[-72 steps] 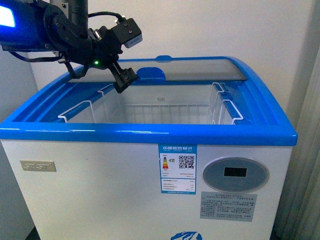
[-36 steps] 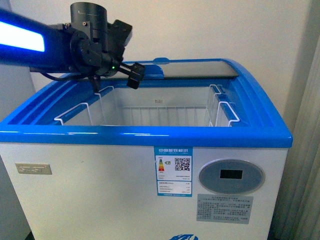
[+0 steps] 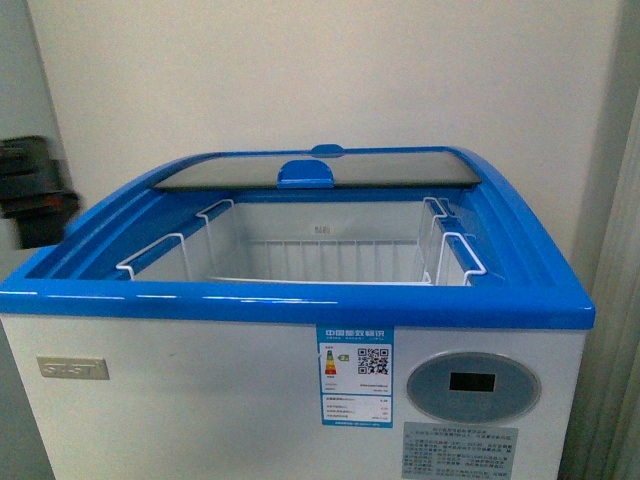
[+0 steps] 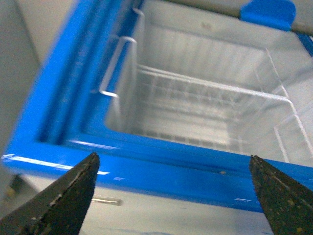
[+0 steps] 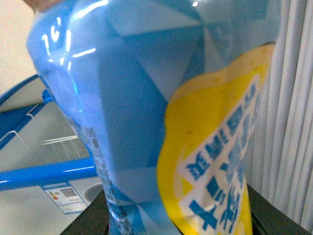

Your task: Put drink in fridge

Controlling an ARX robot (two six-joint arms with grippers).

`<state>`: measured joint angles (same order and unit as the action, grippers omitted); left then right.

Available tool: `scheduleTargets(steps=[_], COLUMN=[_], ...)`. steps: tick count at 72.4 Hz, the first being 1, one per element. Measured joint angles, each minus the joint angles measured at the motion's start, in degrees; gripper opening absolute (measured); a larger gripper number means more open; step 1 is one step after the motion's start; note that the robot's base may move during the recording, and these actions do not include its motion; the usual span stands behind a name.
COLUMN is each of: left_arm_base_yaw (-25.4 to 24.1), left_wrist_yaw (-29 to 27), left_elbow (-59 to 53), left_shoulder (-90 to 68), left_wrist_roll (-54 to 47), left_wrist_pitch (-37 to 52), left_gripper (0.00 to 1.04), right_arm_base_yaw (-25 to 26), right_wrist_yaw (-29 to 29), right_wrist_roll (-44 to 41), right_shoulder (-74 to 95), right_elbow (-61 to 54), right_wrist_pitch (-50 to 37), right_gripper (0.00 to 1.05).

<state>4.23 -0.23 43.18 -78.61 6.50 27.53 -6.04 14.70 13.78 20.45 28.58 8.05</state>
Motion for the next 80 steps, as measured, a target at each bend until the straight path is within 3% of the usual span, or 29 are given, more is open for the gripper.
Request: scheduleTargets(steps=[8,15,20,25,34,38,50,60,80], left_arm_base_yaw=[-4.4,-4.4,-4.2,-4.2,-4.2,-4.2,-4.2,-4.2,-4.2], left_wrist_yaw=[-0.6,0.1,0.4,0.3,0.2,0.2,0.2,0.2,0.3], left_elbow=[-17.9,-24.3,-27.1,-29.4,-32.0,-33.5,-36.1,-38.2,-40.9], left_shoulder=[15.7,20.3,21.0,22.6,26.8,28.9,33.0,38.2,45.6], left_wrist_roll=[-3.8,-4.9,-5.4,-5.5,-5.6,-5.8,-5.9,-5.9,-5.9], left_wrist_pitch=[12.5,13.4,13.4,13.4,13.2,12.5,10.6,7.6,3.2], left_gripper=[0.60,0.44,0.33,0.22,0.02,0.03,0.03,0.03,0.03], right_arm_base_yaw=[0.4,6.1,6.2,4.9,-0.2,-3.4,-9.4,-13.6,-14.6], right_wrist_yaw=[-1.0,-17.2,-23.3,-23.4,-17.3,-14.5,-11.0,-4.4,-0.6], right_wrist_roll=[-0.4,-12.1,-22.3,-30.1,-49.7,-59.6,-74.7,-78.4,-78.4], right_shoulder=[0.4,6.6,13.1,19.7,38.5,49.0,67.1,83.8,97.4], right_elbow=[0.3,9.2,13.0,16.2,28.7,36.2,50.5,65.3,74.4], right_wrist_pitch=[0.9,19.0,22.2,19.1,9.0,7.4,10.3,11.0,9.9], right_gripper=[0.41,0.41,0.41,0.41,0.41,0.41,0.41,0.41,0.41])
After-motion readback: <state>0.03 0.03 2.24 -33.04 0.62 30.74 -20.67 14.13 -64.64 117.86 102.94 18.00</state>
